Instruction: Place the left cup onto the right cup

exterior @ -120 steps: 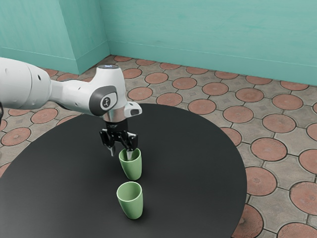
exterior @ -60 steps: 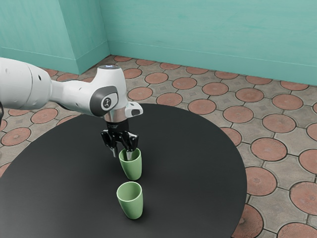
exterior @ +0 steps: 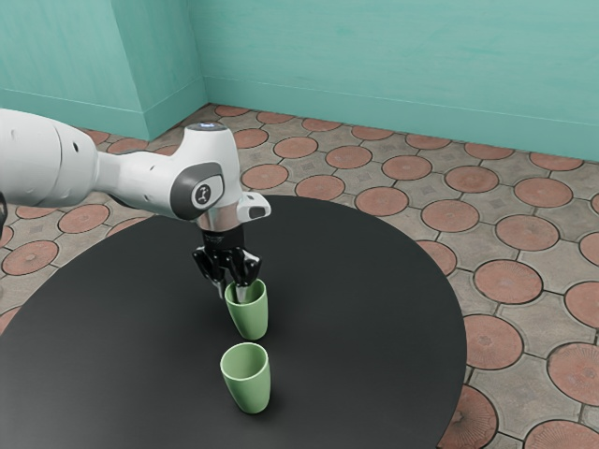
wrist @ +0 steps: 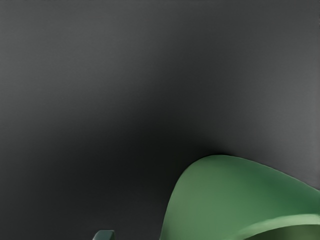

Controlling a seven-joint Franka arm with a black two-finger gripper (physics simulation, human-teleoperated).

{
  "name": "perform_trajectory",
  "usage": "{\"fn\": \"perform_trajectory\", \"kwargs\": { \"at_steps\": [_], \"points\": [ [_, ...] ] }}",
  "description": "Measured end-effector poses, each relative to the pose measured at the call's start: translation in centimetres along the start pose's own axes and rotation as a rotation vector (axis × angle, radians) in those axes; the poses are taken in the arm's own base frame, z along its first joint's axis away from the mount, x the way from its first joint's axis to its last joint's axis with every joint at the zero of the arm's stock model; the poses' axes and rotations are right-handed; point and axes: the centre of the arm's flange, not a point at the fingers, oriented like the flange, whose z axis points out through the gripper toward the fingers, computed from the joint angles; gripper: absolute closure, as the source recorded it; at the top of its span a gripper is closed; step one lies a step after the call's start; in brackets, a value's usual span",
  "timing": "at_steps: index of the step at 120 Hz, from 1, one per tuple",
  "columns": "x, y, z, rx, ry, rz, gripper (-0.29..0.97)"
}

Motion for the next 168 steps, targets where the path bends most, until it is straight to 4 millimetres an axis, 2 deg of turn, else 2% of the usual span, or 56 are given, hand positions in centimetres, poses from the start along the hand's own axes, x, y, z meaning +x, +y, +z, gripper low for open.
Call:
{"fn": "perform_trajectory", "kwargs": {
  "at_steps": [121,147,168],
  "points": [
    [0.0,0.4,0.0,0.002,0.005,0.007,0.76],
    [-0.1,0.6,-0.7,0.004,0.017,0.010,0.78],
    [-0.4,0.8,-2.0,0.005,0.037,0.013,0.78]
  ]
}}
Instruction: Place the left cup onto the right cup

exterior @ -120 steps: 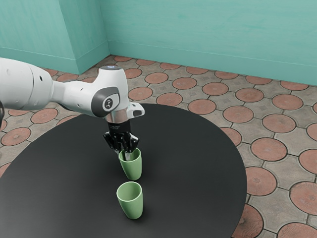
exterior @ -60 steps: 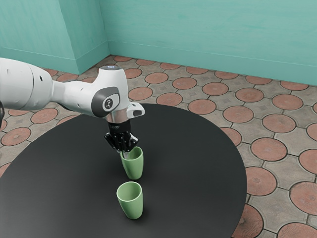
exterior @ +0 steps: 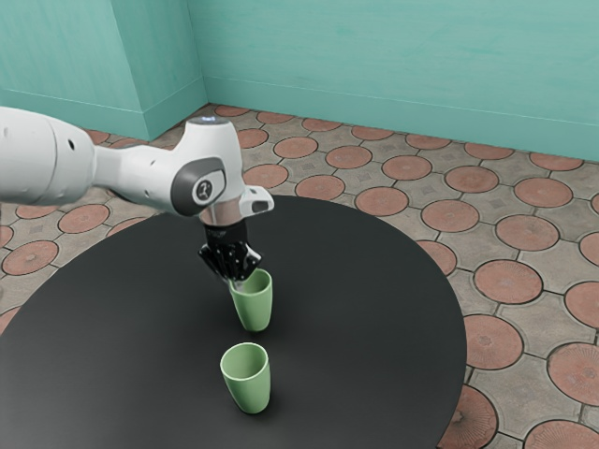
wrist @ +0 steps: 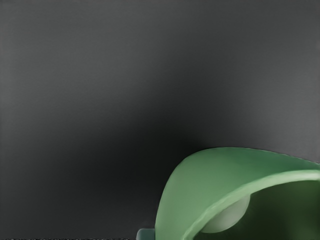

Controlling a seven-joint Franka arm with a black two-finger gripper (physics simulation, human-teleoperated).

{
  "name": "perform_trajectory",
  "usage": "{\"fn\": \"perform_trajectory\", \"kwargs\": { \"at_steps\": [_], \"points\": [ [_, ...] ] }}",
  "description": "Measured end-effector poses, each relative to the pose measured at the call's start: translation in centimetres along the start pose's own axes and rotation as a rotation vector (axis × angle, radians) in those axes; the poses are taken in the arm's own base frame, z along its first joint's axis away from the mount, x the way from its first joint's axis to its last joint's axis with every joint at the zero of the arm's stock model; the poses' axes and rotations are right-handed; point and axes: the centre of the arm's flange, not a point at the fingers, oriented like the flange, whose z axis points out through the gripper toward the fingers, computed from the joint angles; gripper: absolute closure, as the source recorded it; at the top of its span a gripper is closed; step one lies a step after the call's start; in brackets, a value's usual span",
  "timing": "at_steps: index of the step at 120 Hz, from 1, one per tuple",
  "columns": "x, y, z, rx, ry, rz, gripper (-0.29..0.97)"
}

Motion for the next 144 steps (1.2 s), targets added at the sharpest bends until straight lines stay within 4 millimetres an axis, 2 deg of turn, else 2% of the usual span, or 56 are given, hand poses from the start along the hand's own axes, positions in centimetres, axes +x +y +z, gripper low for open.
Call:
{"fn": "perform_trajectory", "kwargs": {
  "at_steps": [77,121,144],
  "points": [
    [-1.9,0.7,-6.5,0.003,0.061,0.013,0.79],
    [-4.8,1.8,-7.3,0.016,0.043,0.036,0.79],
    [-5.7,2.8,-8.6,0.017,0.062,0.053,0.79]
  ]
}}
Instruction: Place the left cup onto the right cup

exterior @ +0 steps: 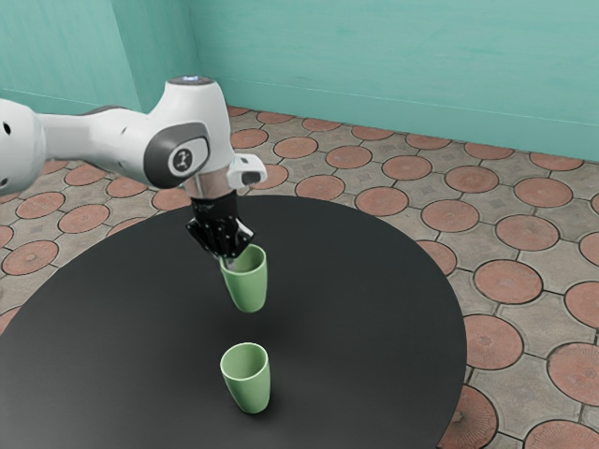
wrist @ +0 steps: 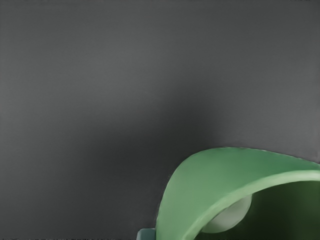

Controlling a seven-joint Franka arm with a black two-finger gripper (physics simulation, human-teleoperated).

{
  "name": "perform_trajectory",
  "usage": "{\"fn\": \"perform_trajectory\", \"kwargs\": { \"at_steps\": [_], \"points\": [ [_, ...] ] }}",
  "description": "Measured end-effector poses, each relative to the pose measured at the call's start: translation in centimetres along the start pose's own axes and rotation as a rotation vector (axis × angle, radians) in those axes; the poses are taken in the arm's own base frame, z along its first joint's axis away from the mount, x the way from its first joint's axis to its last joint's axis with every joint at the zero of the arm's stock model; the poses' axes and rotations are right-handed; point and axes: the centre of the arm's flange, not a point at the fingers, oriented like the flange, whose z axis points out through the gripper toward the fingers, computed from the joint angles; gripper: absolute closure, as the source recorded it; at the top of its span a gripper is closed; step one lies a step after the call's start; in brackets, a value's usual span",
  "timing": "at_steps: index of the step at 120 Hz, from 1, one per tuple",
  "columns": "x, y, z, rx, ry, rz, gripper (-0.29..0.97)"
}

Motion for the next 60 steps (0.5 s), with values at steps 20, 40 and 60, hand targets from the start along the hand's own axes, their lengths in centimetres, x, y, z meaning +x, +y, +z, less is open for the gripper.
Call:
{"fn": "perform_trajectory", "kwargs": {
  "at_steps": [20,40,60],
  "points": [
    [-0.3,0.4,-1.2,0.000,0.018,0.007,0.79],
    [-0.8,0.7,-2.4,0.001,0.031,0.012,0.79],
    [-1.3,1.4,-3.1,0.003,0.033,0.023,0.79]
  ]
}}
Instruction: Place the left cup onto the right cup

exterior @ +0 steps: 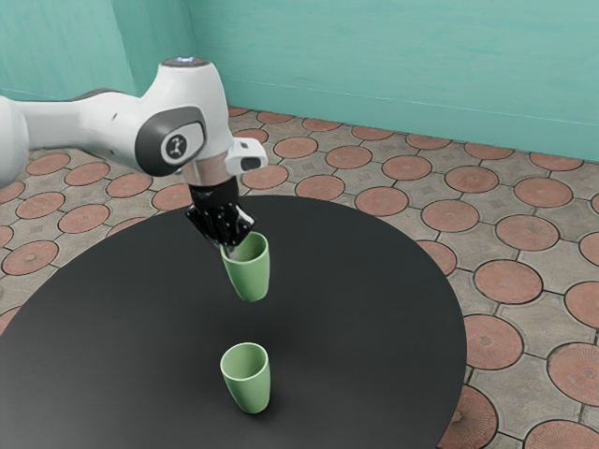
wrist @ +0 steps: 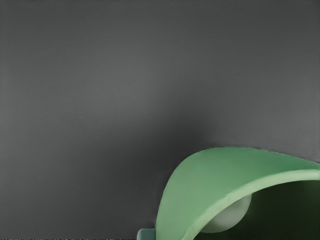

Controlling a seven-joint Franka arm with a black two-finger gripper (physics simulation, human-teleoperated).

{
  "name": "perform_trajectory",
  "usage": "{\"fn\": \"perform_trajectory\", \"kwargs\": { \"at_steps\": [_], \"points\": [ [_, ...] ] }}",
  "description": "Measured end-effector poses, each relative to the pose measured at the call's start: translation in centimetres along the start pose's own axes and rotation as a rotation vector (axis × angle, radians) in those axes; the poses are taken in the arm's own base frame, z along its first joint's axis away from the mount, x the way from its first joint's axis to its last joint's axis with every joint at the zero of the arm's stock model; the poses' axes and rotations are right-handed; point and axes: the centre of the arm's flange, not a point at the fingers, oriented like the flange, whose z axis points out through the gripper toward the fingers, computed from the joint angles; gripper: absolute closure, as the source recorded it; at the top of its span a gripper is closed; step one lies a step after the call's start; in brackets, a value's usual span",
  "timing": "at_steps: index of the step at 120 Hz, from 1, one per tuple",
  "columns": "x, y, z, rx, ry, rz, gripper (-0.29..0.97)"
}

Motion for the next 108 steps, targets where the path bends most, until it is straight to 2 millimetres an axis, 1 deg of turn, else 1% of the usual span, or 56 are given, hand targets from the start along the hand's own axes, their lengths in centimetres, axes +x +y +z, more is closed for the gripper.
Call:
{"fn": "perform_trajectory", "kwargs": {
  "at_steps": [42,85,97,108],
  "points": [
    [-1.8,1.5,0.1,0.012,-0.012,0.023,0.79],
    [-3.9,4.6,0.8,0.025,-0.030,0.077,0.79],
    [-4.3,4.9,1.0,0.025,-0.033,0.079,0.79],
    [-4.8,4.6,1.2,0.026,-0.038,0.072,0.79]
  ]
}}
